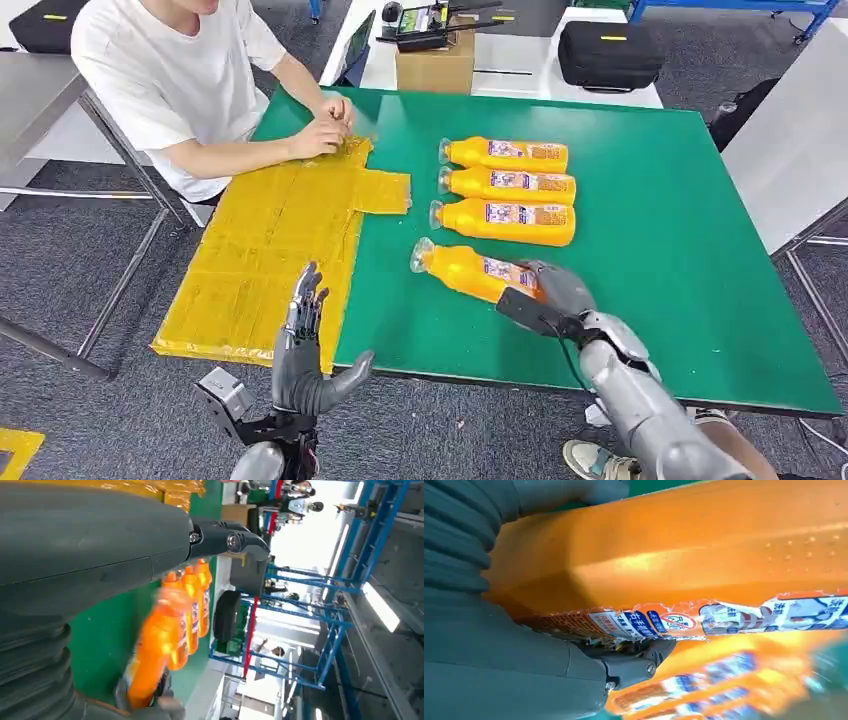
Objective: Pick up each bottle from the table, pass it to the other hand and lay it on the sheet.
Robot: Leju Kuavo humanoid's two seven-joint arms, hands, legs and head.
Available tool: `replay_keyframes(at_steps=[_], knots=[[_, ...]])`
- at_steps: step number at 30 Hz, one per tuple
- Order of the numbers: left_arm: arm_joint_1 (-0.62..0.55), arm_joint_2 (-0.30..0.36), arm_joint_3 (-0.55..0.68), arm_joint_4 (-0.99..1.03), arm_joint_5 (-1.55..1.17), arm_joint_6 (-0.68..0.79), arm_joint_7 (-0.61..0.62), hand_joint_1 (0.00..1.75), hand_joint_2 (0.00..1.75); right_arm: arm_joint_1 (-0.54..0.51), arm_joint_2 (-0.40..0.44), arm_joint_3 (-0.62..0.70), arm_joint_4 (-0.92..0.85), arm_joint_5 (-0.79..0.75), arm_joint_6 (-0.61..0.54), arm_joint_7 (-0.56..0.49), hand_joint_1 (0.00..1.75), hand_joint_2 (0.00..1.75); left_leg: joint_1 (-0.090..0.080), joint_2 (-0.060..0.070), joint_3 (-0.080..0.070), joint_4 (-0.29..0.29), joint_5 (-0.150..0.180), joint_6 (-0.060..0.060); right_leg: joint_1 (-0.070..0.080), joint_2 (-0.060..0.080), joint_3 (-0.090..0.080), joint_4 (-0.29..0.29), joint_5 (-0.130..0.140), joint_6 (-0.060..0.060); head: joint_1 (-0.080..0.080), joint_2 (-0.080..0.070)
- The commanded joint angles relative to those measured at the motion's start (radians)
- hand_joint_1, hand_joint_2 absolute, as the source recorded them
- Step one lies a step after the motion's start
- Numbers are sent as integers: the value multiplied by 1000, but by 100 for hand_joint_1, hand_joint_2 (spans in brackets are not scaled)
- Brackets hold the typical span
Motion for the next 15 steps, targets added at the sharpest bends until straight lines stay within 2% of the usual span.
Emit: replay_keyframes(at_steps=[1,2,3,7,8,9,10,15], knots=[[3,10,-4,8,15,129,102,0,175,390,137,-152,-624,-146,-100,-83,175,175,1,-1,1,0,-3,-3,2,-2,2,0,-4,-2,0,0],[1,7,-5,11,15,141,113,0,0,402,152,-155,-647,-154,-116,-86,175,175,2,-1,1,0,-4,-4,2,-2,2,1,-5,-3,0,0],[-2,7,-11,15,18,149,123,0,175,424,175,-163,-681,-187,-130,-116,175,175,2,-2,-3,0,-3,-3,2,-2,-2,1,-4,-2,-1,0],[-4,22,-45,25,38,121,147,0,175,471,215,-140,-749,-202,-164,-147,168,175,1,-3,-7,0,-2,-2,1,-3,-6,1,-4,-2,0,0],[-4,22,-45,25,38,121,147,0,175,471,215,-140,-749,-202,-164,-147,168,175,2,-3,-4,0,-3,-3,2,-3,-3,1,-5,-3,0,0],[11,64,-91,18,65,34,141,0,175,485,216,-134,-753,-206,-174,-172,169,175,1,-3,-6,0,-2,-2,0,-3,-5,1,-4,-2,-1,0],[27,83,-113,7,50,15,86,0,175,496,220,-132,-750,-230,-157,-184,166,175,1,-3,-6,-1,-2,-2,0,-3,-6,0,-4,-2,0,0],[22,109,-146,5,115,-116,94,0,175,504,249,-114,-691,-248,-142,-200,169,175,1,-2,-3,-1,-3,-3,1,-2,-3,-1,-5,-4,0,0]])
